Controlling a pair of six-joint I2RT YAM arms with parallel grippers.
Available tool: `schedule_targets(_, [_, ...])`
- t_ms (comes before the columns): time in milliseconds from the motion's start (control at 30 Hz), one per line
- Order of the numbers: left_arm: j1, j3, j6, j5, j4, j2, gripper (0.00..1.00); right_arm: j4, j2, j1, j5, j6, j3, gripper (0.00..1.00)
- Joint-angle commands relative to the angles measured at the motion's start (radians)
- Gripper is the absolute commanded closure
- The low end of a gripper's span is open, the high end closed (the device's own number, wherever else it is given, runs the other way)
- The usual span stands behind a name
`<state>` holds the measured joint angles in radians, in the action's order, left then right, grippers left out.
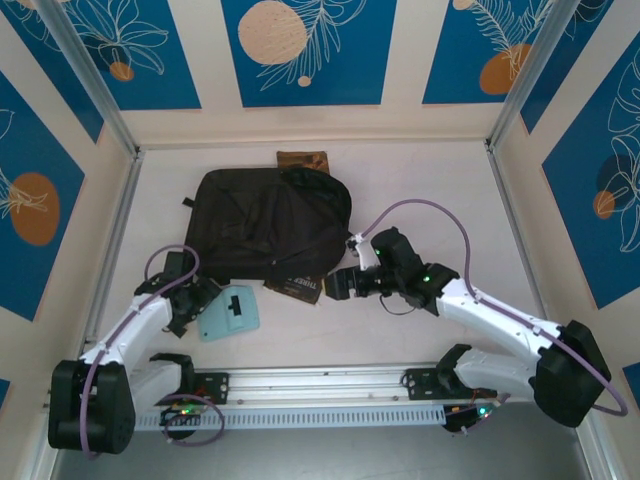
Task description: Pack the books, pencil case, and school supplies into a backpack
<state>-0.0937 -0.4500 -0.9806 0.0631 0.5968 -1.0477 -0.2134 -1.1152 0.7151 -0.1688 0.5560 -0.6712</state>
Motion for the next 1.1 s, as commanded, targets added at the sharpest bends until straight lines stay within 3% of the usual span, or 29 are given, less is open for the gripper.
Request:
schedule_targets(0, [-0.047,0.063,0.031,-0.209,-0.131,-0.028,0.03,0.020,-0.066,0.003,-0.107,-0.010,-0.034,0.19])
schedule_targets(267, [-0.214,0.052,0.012,-0.284,-0.105,0.003,0.07,0.003,-0.301,0.103,-0.228,-0.020,-0.160,0.22])
schedule_targets(433, [-0.253,0.049,-0.005,-0.334,-0.104,0.061,0.08,-0.051,-0.448,0.161,-0.227,-0.017,-0.263,0.23])
schedule_targets(533, [-0.264,0.052,-0.010,-0.422,-0.200,0.057,0.08,-0.064,-0.501,0.181,-0.228,-0.019,-0.298,0.23])
schedule_targets(733, [-0.327,0.036,-0.023,-0.536,-0.328,-0.075,0.07,-0.119,-0.536,0.184,-0.135,-0.026,-0.332,0.20])
schedule_targets(900, [-0.358,0.019,-0.022,-0.560,-0.350,-0.110,0.06,-0.161,-0.540,0.175,-0.086,0.002,-0.322,0.18])
schedule_targets(1067, [-0.368,0.016,-0.018,-0.572,-0.352,-0.101,0.06,-0.077,-0.527,0.146,-0.197,0.085,-0.243,0.13])
